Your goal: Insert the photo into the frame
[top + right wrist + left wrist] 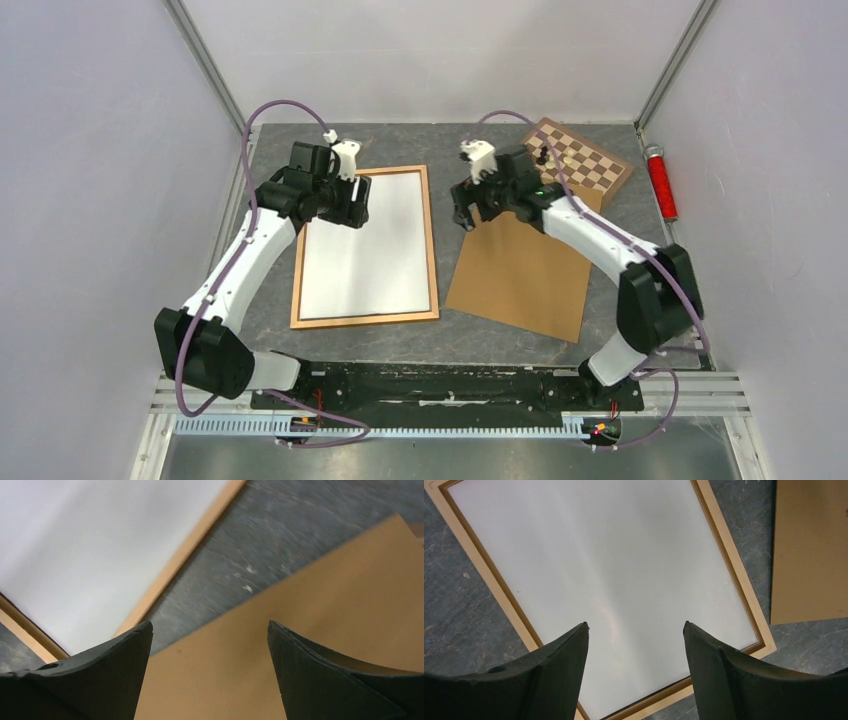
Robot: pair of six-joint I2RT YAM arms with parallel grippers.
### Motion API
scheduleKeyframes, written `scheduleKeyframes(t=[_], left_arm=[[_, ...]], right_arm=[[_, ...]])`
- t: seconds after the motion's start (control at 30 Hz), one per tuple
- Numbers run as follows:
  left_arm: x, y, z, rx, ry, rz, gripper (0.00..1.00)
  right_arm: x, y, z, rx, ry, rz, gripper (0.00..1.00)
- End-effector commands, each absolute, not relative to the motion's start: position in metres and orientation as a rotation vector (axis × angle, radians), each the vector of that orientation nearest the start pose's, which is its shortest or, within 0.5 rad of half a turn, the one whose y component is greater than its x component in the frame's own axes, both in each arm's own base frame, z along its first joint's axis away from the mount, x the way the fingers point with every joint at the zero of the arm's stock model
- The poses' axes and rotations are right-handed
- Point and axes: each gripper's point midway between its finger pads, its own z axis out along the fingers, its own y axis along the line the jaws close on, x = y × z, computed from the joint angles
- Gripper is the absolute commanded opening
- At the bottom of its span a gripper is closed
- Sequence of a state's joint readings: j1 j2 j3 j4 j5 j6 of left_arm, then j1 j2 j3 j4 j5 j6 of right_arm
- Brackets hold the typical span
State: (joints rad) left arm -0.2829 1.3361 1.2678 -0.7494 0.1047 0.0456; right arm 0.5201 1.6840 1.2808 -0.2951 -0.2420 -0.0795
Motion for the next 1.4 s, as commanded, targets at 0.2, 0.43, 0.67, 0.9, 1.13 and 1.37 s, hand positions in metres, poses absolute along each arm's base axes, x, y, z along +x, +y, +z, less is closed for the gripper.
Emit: scheduleKeyframes(t=[0.2,0.43,0.67,0.9,1.13,1.37], left_arm=[[0.350,-0.168,0.202,0.583,2.280,-0.369,0.79],[0.346,-0.192,0.196,0.642,2.278,-0.418,0.79],[0.340,-0.197,0.193,0.670,2.278,-0.429,0.79],[0.338,-0.198,0.192,0.672,2.279,-0.434,0.79],[0.338,-0.196,0.192,0.673,2.277,-0.419,0.78],[0.339,-0.191,0.192,0.680,2.275,-0.385,0.78]], right_arm=[[0.340,0.099,0.136,-0.541,2.208,0.411,0.91],[0.304,0.011,0.100,-0.193,2.309,0.356,0.90],[0.282,-0.024,0.073,0.016,2.338,0.514,0.88],[0.280,-0.036,0.052,0.045,2.350,0.606,0.87],[0.289,-0.038,0.033,0.070,2.334,0.743,0.85],[0.296,-0.032,0.013,0.095,2.330,0.867,0.84]])
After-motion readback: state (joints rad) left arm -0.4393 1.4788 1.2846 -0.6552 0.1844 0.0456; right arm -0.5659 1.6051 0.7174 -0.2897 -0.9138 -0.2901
